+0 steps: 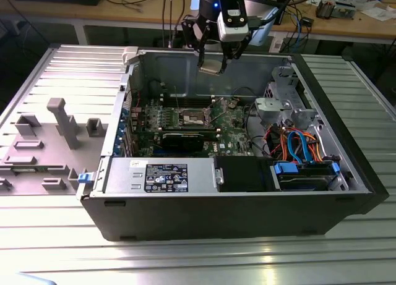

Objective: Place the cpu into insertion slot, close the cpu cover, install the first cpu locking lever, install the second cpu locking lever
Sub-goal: 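Place the cpu into insertion slot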

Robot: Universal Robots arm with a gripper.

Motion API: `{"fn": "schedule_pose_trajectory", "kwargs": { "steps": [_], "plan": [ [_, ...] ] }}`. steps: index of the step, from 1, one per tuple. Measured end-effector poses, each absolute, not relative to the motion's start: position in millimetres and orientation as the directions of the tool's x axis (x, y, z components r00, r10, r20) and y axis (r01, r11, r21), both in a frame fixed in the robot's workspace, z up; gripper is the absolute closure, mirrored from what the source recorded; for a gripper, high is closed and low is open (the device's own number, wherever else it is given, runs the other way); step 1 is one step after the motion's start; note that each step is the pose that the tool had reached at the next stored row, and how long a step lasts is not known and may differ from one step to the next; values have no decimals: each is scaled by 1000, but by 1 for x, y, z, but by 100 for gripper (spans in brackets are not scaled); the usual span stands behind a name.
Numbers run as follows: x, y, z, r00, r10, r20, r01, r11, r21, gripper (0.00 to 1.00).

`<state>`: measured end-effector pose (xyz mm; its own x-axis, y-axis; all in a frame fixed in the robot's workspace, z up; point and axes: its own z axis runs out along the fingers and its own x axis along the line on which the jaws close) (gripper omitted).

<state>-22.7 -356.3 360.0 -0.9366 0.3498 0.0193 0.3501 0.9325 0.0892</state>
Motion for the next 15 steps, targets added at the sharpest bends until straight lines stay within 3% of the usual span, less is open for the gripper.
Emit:
{"fn": "schedule_pose_trajectory", "kwargs": {
  "steps": [15],
  "plan": [
    [-23, -356, 360, -912, 410, 19, 410, 908, 89, 46]
  ]
}}
